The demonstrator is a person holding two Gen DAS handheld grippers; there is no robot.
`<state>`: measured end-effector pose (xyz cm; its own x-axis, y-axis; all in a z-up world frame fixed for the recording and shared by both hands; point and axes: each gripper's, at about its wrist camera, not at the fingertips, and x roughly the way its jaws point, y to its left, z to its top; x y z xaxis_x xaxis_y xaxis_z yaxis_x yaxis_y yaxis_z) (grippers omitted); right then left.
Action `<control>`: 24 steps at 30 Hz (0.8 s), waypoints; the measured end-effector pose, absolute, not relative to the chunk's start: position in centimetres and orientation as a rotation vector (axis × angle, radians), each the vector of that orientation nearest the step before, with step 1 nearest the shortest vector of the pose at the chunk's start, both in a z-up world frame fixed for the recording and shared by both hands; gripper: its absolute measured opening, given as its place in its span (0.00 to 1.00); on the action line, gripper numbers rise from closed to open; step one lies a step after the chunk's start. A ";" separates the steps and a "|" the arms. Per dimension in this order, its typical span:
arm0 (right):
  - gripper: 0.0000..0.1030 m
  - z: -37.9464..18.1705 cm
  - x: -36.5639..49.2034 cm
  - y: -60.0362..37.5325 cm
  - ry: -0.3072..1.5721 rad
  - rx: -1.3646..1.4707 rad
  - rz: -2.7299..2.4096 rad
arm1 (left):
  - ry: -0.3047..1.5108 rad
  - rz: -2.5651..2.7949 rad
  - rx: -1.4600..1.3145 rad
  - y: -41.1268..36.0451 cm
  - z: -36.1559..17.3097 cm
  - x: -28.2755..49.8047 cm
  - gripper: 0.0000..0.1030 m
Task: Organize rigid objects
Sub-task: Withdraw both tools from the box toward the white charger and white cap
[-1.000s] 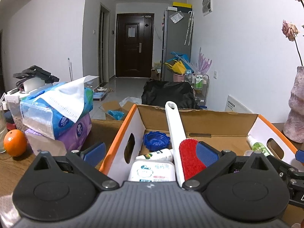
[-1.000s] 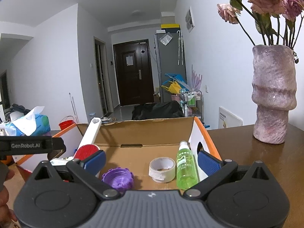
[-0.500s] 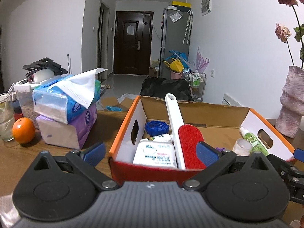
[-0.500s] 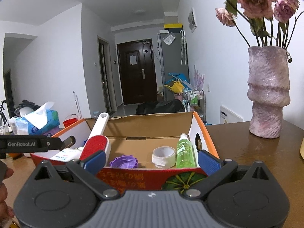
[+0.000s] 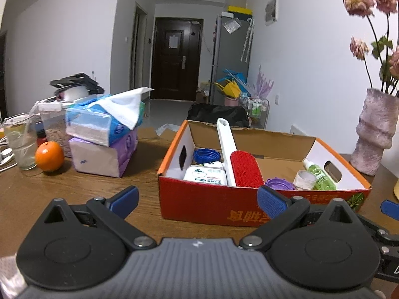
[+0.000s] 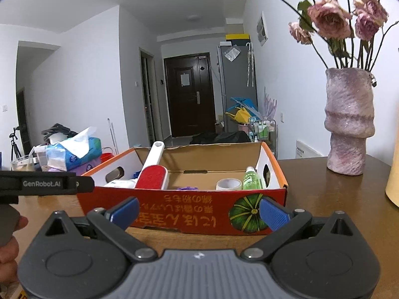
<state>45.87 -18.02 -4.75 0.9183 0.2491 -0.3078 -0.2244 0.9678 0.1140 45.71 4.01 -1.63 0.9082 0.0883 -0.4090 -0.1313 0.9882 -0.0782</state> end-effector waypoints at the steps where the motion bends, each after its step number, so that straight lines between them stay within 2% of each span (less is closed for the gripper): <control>1: 1.00 -4.6 45.3 -18.0 0.319 0.076 0.244 | 0.415 0.114 -0.112 4.1 -1.6 45.2 1.00; 24: 1.00 -3.4 34.4 -18.9 0.348 0.018 0.202 | 0.432 0.113 -0.072 3.4 -1.0 33.3 1.00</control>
